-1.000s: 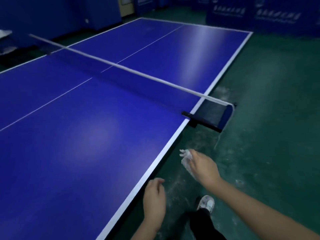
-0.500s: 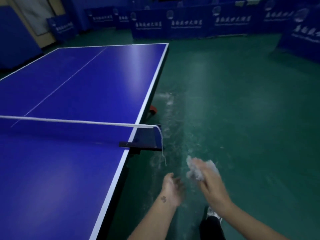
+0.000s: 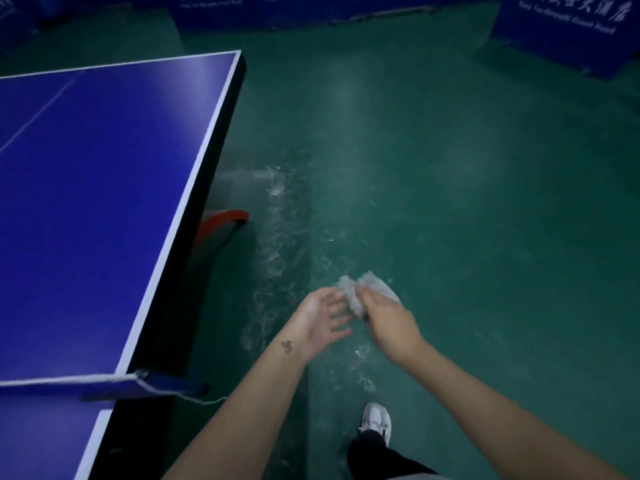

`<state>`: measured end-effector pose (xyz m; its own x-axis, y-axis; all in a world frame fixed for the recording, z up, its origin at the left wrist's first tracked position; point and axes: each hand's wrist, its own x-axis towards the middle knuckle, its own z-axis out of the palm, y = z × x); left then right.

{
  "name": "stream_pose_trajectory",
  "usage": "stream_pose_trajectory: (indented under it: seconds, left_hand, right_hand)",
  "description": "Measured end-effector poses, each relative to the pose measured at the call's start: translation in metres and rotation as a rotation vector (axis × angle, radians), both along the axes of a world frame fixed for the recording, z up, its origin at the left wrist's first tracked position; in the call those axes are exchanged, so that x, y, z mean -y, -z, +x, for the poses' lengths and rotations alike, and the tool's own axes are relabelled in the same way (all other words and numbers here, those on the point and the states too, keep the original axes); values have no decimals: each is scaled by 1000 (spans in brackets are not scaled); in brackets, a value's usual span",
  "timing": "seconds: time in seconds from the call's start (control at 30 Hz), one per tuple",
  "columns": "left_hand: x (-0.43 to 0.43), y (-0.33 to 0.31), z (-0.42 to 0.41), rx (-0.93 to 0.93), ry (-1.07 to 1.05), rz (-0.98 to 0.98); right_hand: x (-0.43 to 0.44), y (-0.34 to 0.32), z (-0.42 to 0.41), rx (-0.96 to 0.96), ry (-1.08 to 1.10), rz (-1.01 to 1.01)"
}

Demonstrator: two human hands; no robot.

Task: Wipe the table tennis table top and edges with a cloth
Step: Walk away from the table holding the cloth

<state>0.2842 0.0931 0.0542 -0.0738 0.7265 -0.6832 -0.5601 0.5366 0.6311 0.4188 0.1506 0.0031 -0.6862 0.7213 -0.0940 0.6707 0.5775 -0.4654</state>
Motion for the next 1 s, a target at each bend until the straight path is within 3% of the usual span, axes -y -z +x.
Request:
stream_pose_trajectory:
  seconds: [0.07, 0.17, 0.37, 0.43, 0.57, 0.67, 1.0]
  left_hand:
    - [-18, 4, -12, -461, 142, 38]
    - [-38, 10, -37, -1134, 323, 37]
    - [-76, 22, -74, -1680, 571, -19]
    - [-95, 27, -92, -1716, 611, -18]
    - [-151, 36, -133, -1536, 624, 82]
    - [-208, 40, -175, -1558, 585, 119]
    - [-408, 16, -319, -1480, 520, 207]
  right_hand:
    - [-47, -2, 14, 304, 118, 30]
    - [-89, -8, 16, 330, 157, 51]
    - [-145, -7, -13, 183, 74, 22]
    - [-166, -8, -24, 146, 36, -5]
    - [-222, -10, -55, 86, 36, -21]
    - [-280, -15, -86, 62, 32, -20]
    - [-479, -59, -249, 75, 37, -21]
